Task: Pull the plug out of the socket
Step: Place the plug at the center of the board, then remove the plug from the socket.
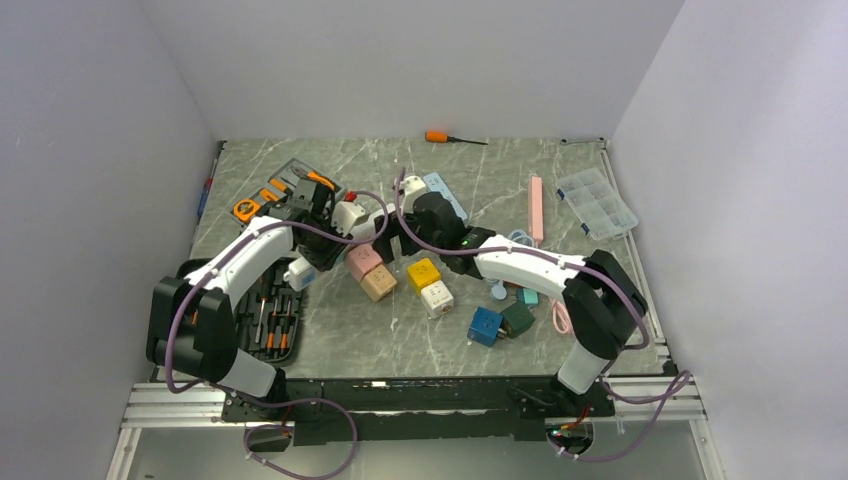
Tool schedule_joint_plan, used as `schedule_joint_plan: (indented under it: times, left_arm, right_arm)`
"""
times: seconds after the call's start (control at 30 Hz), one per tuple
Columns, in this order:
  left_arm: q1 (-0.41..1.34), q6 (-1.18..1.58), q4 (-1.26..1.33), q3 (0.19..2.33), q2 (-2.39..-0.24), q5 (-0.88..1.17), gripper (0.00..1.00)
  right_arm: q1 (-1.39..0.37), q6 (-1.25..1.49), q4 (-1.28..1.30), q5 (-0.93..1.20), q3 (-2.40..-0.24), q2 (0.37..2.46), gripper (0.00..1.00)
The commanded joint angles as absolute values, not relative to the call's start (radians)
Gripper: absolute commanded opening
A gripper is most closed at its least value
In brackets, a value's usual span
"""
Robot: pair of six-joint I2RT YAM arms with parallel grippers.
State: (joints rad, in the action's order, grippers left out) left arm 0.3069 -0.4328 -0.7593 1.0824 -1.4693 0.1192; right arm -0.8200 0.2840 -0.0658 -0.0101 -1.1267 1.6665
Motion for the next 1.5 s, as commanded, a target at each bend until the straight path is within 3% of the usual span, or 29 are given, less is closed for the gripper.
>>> schedule_joint_plan:
  times: [0.0, 0.2, 1.27, 1.47]
  left_arm:
    - [0.289, -0.439, -0.724, 1.114, -1.398, 0.226, 0.0]
    - [0.279, -0.438, -0.75, 1.136, -1.394, 0.269, 0.0]
    - [0.278, -0.428, -0.799, 1.2, -1.407, 0.282, 0.0]
    - [0.279, -0.426, -0.815, 1.218, -1.407, 0.291, 0.0]
  right_arm:
    - [-0.845, 0.248, -0.2, 0.132, -1.131, 1.687, 1.0]
    - [-0.85, 0.257, -0.262, 0.211, -1.129, 1.74, 1.0]
    - [-0.942, 0.227, -0.307, 0.164, -1.227, 1.959, 1.0]
    - [-0.944, 0.239, -0.27, 0.1, -1.258, 1.961, 0.78]
